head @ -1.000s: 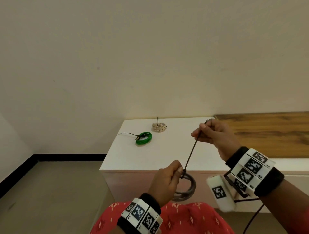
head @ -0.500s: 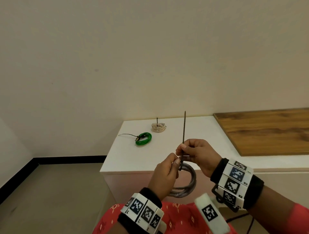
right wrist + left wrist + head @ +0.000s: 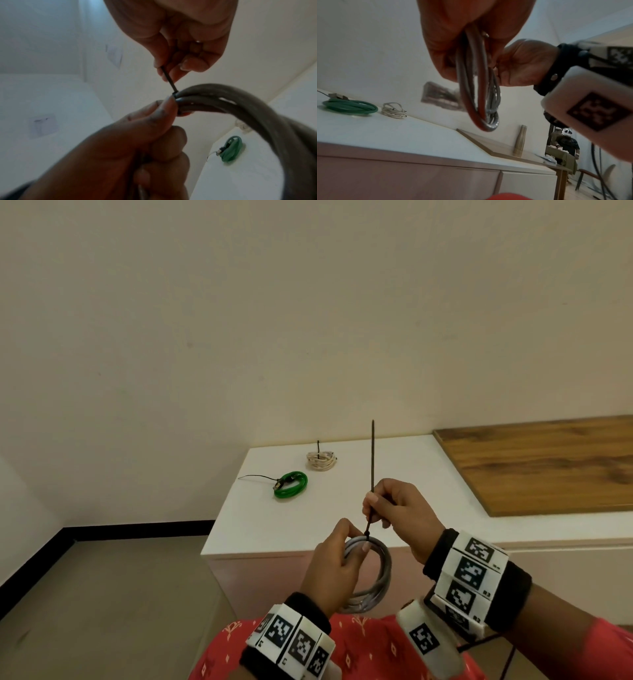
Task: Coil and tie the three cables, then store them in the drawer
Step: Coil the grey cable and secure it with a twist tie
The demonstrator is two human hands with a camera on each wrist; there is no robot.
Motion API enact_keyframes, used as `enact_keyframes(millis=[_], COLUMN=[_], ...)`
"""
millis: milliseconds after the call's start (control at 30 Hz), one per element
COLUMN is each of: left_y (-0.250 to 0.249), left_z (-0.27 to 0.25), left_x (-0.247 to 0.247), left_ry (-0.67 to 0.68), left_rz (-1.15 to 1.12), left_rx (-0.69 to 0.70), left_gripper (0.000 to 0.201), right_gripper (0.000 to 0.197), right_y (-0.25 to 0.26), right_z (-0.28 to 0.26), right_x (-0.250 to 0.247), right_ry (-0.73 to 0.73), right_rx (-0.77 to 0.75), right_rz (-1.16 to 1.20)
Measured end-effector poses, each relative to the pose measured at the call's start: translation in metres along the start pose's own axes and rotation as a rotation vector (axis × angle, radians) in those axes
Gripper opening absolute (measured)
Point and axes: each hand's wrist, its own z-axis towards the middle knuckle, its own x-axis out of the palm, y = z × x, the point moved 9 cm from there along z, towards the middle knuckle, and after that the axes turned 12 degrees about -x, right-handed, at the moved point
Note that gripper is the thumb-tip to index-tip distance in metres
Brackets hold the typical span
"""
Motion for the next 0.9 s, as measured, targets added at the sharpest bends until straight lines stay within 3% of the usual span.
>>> enact_keyframes(millis=[100,167,267,433,533,600,733,833,900], left_y=[0.005,0.006,0.005,0.009,0.020,0.027,0.035,0.043,0.052], left_z=[0.008,0.012,0.015,0.018,0.024,0.033,0.054,0.071,0.082], left_x=[-0.007,-0.012,-0.018,-0.020,-0.023,-0.027,-0.032,-0.032,-0.030], left_ry=[-0.081,-0.125,-0.141,-0.091,-0.061,-0.042,-0.030,-0.021,-0.024], left_rz=[-0.027,-0.047,-0.138,-0.206,-0.202,-0.279,-0.398,-0.453,-0.465], left_rx=[-0.045,-0.051,-0.045,-0.050,-0.116,-0.190,-0.257,-0.304,-0.342], left_gripper=[0.019,0.006,0.014,0.012,0.014,0.021,0.018,0.016,0.012], right_gripper=[0.030,0.034,0.018,0.013,0.018,0.006,0.031,0.029,0.024], right_y=[0.020,0.027,0.039,0.042,0.028,0.013,-0.039,-0.071,-0.085], right_z=[-0.003,-0.008,-0.018,-0.023,-0.009,0.002,0.007,0.001,0.003], right_x=[0.011,0.019,0.033,0.040,0.029,0.015,0.004,0.012,0.014], right_ry=[0.054,0.088,0.097,0.113,0.122,0.091,0.145,0.196,0.153], right_rx=[-0.165,-0.264,-0.415,-0.480,-0.349,-0.214,0.112,0.304,0.367], right_rz=[-0.182,-0.313,-0.428,-0.485,-0.374,-0.233,-0.171,-0.061,0.016])
